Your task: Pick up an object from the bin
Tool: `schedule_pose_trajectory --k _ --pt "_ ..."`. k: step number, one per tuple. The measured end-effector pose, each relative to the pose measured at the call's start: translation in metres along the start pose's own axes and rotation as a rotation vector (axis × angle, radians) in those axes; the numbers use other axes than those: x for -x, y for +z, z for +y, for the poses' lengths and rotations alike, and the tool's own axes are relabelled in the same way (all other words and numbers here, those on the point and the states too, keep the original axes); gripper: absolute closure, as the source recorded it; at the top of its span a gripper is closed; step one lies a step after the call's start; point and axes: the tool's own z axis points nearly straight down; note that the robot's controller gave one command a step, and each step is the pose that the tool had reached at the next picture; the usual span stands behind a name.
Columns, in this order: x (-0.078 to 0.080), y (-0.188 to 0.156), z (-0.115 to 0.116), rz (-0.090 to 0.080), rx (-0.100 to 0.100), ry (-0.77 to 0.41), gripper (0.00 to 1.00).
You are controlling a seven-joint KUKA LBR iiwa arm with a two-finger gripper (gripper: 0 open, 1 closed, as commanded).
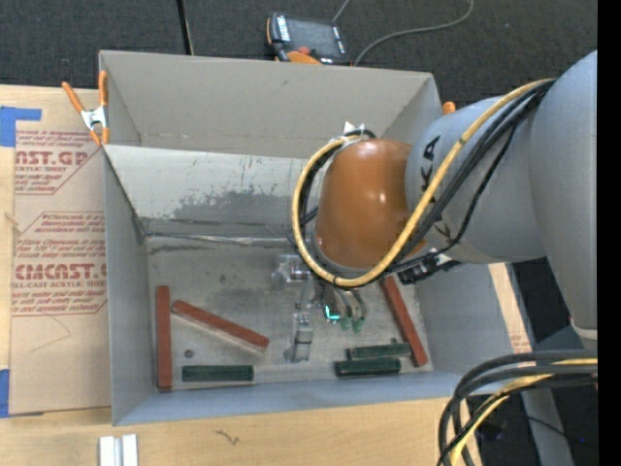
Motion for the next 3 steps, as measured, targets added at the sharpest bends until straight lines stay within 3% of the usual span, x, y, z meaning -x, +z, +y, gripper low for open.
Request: schedule_pose_trajectory --k 1,2,3 --pt "0.008 0.078 0.065 -0.002 0.001 -0.105 0.0" --pt "0.01 0.074 0.063 -0.008 0.001 -0.099 1.0" --pt "0.035 -0.051 0.056 -0.017 0.0 -0.289 1.0"
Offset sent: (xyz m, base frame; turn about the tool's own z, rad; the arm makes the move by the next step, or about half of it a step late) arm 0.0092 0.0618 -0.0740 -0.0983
